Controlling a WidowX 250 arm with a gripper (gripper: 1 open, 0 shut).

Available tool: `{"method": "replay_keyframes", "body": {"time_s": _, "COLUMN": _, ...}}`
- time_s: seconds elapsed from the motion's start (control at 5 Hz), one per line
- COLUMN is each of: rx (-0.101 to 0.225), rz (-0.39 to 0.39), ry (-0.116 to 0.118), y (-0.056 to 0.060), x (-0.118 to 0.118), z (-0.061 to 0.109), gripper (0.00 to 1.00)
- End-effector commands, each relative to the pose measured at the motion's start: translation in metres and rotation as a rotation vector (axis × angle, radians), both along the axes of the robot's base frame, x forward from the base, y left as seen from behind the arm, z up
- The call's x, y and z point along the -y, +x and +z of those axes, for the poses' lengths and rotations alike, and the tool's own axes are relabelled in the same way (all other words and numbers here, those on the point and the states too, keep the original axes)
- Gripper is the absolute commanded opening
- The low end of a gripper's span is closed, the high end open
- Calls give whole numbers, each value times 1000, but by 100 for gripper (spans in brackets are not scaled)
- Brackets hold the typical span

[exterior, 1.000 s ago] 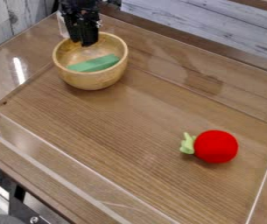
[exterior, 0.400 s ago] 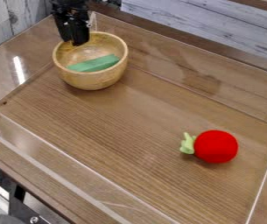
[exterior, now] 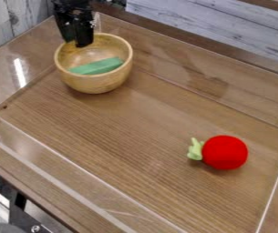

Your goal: Put the green block in the brown bowl

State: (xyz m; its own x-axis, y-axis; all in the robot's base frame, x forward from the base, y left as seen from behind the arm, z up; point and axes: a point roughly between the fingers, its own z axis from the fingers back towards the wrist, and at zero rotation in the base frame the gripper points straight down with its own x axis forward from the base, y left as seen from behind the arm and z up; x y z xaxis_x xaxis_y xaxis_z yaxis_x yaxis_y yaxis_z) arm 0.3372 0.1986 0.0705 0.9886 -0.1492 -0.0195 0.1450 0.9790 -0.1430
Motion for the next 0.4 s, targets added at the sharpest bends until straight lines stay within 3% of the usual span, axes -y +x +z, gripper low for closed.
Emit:
{"method": "replay_keyframes", "body": {"time_s": 0.0, "rx": 47, "rz": -15, "ry": 34, "y": 9, "x": -1, "z": 12, "gripper": 100}}
{"method": "replay_keyframes", "body": {"time_s": 0.2, "rx": 52, "rz": -54, "ry": 38, "y": 8, "x": -7, "z": 11, "gripper": 100}}
